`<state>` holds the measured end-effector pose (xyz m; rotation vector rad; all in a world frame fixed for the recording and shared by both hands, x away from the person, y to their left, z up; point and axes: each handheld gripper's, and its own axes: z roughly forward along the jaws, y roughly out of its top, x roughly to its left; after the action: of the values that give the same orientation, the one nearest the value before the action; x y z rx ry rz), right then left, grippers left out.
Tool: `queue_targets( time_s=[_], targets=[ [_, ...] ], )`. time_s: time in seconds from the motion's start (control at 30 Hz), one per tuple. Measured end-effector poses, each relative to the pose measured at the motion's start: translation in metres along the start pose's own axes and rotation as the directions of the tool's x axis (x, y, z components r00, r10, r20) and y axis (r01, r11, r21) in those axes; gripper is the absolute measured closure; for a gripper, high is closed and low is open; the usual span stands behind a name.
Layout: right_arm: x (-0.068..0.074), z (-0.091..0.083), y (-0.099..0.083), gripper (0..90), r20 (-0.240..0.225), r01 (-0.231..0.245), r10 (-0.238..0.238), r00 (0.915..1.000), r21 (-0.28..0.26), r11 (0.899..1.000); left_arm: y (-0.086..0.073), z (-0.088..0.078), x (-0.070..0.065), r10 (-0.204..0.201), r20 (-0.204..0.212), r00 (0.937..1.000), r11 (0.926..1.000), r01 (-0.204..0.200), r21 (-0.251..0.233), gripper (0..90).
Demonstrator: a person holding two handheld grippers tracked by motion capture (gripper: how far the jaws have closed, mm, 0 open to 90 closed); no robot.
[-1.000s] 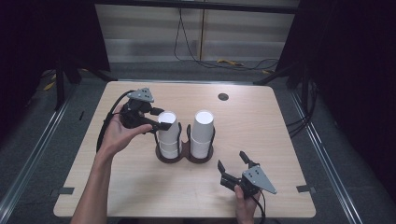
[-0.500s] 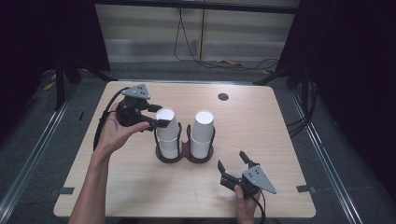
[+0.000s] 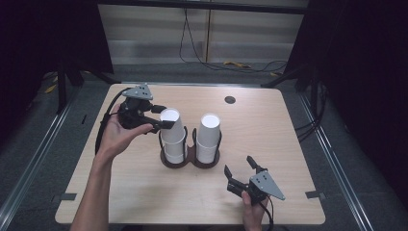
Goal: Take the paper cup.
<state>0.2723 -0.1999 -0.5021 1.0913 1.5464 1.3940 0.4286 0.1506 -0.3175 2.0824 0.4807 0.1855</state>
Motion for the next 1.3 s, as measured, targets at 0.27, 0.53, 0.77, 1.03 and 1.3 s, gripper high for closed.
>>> queue_targets(
  time_s=[0.27,0.53,0.77,1.03,1.3],
  targets=[
    [0.0,0.0,0.0,13.6,0.006,0.002,-0.002,1.0,-0.004,1.0,0.0,-0.008,-0.008,0.005,-0.004,1.0,0.9982,-0.005,-0.06,36.6],
    [0.0,0.0,0.0,13.5,0.006,0.001,-0.001,1.0,-0.003,1.0,0.001,-0.017,-0.016,0.024,-0.003,0.9997,0.9937,-0.024,-0.11,36.5],
    [0.0,0.0,0.0,13.6,0.005,0.001,-0.001,1.0,-0.005,1.0,-0.005,-0.021,-0.021,0.008,-0.011,0.9999,0.9897,-0.009,-0.143,36.5],
    [0.0,0.0,0.0,13.5,0.002,0.0,0.0,1.0,-0.002,1.0,-0.011,-0.025,-0.03,0.006,0.001,1.0,0.9832,-0.006,-0.182,36.6],
    [0.0,0.0,0.0,13.5,0.001,0.001,-0.001,1.0,-0.002,1.0,-0.022,-0.024,-0.037,-0.016,0.007,0.9998,0.9757,0.017,-0.219,36.6]
  ],
)
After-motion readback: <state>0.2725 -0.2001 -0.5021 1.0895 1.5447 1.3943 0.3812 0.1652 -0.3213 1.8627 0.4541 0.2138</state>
